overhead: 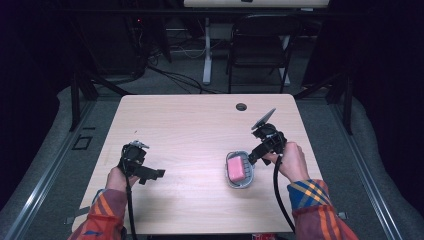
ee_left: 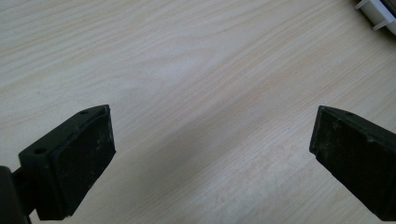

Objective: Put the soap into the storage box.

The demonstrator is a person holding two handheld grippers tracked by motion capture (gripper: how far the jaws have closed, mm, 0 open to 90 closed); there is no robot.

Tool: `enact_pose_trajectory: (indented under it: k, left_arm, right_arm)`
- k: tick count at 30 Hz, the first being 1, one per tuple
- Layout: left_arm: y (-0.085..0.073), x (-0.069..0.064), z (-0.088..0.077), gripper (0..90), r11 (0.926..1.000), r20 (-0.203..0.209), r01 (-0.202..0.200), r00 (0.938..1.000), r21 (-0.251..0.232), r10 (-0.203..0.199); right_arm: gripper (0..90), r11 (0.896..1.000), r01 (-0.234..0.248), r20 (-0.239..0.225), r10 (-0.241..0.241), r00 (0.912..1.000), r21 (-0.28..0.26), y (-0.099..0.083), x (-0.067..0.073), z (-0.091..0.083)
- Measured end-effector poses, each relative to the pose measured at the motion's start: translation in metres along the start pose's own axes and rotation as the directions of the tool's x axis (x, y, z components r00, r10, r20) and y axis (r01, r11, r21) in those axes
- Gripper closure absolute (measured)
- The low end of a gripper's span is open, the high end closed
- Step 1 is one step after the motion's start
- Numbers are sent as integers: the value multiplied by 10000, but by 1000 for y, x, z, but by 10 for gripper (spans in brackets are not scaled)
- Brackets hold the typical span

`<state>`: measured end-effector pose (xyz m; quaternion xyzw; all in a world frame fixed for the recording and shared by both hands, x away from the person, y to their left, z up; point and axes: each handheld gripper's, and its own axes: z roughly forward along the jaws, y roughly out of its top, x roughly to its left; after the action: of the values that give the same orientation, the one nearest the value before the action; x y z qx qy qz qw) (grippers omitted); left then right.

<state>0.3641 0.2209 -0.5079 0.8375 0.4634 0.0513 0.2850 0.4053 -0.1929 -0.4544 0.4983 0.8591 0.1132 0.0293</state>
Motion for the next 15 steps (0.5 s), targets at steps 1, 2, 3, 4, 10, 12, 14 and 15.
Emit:
enact_pose_trajectory:
  k: [1,2,3,4,10,12,14,15]
  left_arm:
    - [0,0,0,0,10000,0,11,10000,-10,-11]
    - [0,0,0,0,10000,-6,17,10000,-18,-17]
    - [0,0,0,0,10000,-6,19,10000,-17,-19]
    - [0,0,0,0,10000,-6,19,10000,-17,-19]
    - [0,0,0,0,10000,-18,16,10000,-15,-16]
    - [0,-1,0,0,10000,-17,8,10000,-16,-8]
    - [0,-1,0,0,10000,-14,0,10000,-15,0]
    - [0,-1,0,0,10000,-17,-11,10000,-18,11]
  right_arm:
    - [61,9999,24,-9,-24,10000,-145,-2,-1,-3]
    - [40,9995,111,2,-111,9999,-292,-5,-2,-5]
    - [25,9990,20,5,-20,10000,-453,-7,-3,-8]
    - [25,9990,20,5,-20,10000,-453,-7,-3,-8]
    - [0,9938,454,236,-433,9988,-1012,-29,-17,-27]
    - [0,9910,450,342,-410,9986,-1257,-37,-21,-29]
    - [0,9911,472,449,-419,9981,-1243,-41,-23,-31]
    - [0,9897,412,457,-352,9983,-1374,-49,-28,-32]
